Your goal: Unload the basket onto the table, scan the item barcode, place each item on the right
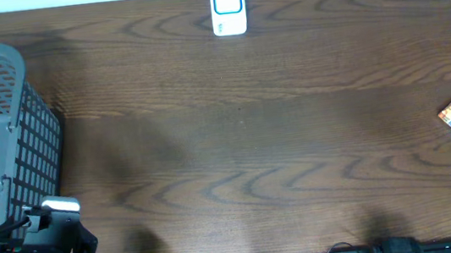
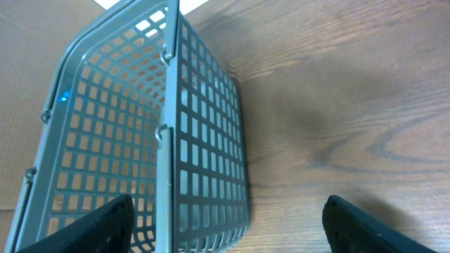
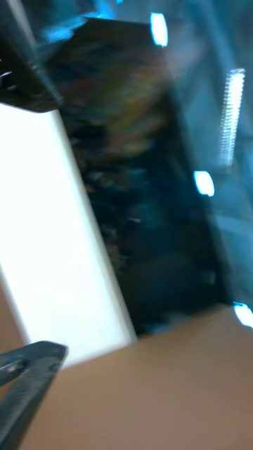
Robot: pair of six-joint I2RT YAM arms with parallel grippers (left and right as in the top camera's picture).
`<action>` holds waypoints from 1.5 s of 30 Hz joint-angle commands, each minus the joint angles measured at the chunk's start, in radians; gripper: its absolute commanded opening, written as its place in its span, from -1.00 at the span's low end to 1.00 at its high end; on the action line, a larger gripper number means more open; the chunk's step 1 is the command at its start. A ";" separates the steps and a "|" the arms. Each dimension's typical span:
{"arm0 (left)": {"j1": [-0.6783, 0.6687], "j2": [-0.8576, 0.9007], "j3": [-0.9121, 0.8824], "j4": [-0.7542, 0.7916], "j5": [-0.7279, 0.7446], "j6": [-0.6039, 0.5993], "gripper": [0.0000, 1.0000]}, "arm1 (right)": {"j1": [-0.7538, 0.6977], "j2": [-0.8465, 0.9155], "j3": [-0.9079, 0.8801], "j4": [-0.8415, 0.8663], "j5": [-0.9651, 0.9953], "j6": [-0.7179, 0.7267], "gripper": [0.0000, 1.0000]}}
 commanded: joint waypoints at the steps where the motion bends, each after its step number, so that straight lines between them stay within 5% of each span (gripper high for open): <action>1: 0.003 -0.005 0.005 0.000 -0.005 -0.010 0.71 | 0.044 0.004 -0.198 0.132 -0.017 0.039 0.98; 8: 0.003 -0.005 0.005 0.000 -0.005 -0.010 0.71 | 0.076 -0.114 -0.683 0.533 -0.013 0.095 0.99; 24: 0.003 -0.005 0.005 0.000 -0.005 -0.010 0.72 | 0.168 -0.166 -1.159 0.584 0.089 0.173 0.98; 45: 0.003 -0.005 0.005 0.000 -0.005 -0.010 0.71 | 0.167 -0.165 -1.155 0.576 0.069 0.157 0.99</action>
